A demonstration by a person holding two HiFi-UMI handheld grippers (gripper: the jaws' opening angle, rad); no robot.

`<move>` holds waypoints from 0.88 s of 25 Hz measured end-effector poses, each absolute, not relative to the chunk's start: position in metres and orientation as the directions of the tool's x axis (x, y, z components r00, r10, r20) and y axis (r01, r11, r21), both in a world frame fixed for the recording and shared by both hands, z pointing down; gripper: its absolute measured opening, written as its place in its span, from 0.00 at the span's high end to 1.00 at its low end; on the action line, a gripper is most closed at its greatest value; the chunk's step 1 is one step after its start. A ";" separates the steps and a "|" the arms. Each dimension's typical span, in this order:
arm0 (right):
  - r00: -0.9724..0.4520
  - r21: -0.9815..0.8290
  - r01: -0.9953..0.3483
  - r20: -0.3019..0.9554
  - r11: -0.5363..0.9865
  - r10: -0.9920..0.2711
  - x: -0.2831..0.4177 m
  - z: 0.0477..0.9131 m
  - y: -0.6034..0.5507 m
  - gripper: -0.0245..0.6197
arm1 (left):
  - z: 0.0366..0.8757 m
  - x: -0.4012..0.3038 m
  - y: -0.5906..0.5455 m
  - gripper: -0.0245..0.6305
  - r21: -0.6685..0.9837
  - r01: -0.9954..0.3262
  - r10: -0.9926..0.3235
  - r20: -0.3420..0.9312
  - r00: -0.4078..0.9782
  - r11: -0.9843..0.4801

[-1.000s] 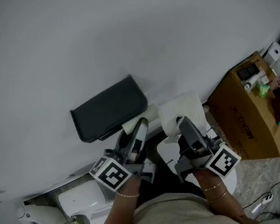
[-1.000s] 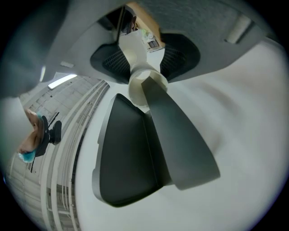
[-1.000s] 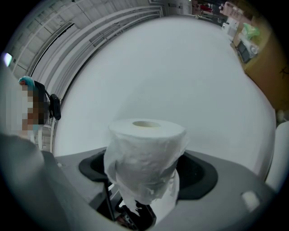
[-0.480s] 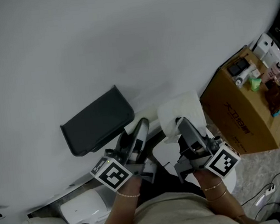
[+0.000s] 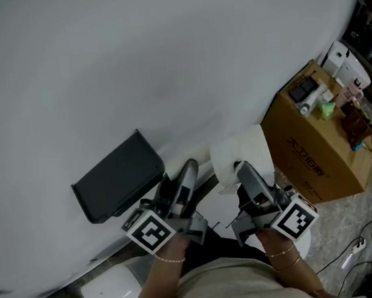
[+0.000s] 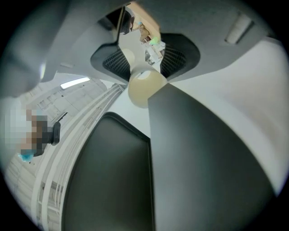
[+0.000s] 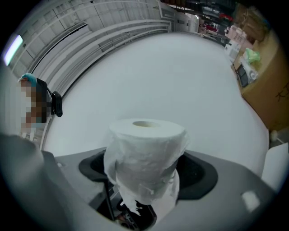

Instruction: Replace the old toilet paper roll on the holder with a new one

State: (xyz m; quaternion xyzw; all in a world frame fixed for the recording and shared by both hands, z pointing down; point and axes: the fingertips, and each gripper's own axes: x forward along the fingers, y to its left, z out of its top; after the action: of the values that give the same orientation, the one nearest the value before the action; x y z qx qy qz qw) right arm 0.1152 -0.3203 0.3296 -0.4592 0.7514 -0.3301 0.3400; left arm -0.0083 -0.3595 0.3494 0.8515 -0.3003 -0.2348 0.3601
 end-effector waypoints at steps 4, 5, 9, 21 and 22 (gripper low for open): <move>-0.321 -0.802 -0.487 -0.203 0.345 -0.925 0.124 0.329 -0.317 0.30 | 0.352 -0.001 -0.357 0.65 0.744 -0.338 -0.657 -0.177 0.732 -0.577; -0.317 -0.801 -0.491 -0.201 0.342 -0.927 0.125 0.330 -0.316 0.30 | 0.352 -0.001 -0.356 0.65 0.737 -0.339 -0.652 -0.178 0.737 -0.584; -0.316 -0.801 -0.492 -0.200 0.341 -0.927 0.130 0.329 -0.315 0.30 | 0.360 0.007 -0.349 0.65 0.744 -0.352 -0.647 -0.140 0.749 -0.568; -0.372 -0.818 -0.437 -0.214 0.373 -0.903 0.102 0.328 -0.318 0.30 | 0.368 -0.016 -0.323 0.65 0.735 -0.402 -0.680 -0.107 0.726 -0.545; -0.378 -0.820 -0.432 -0.213 0.375 -0.901 0.099 0.329 -0.320 0.30 | 0.369 -0.018 -0.323 0.64 0.735 -0.409 -0.684 -0.102 0.722 -0.541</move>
State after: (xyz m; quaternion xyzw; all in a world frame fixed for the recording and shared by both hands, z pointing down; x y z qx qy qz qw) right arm 0.0991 -0.3195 0.3288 -0.4410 0.7557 -0.3435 0.3414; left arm -0.0183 -0.3229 0.3695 0.8564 -0.3192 -0.1928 0.3571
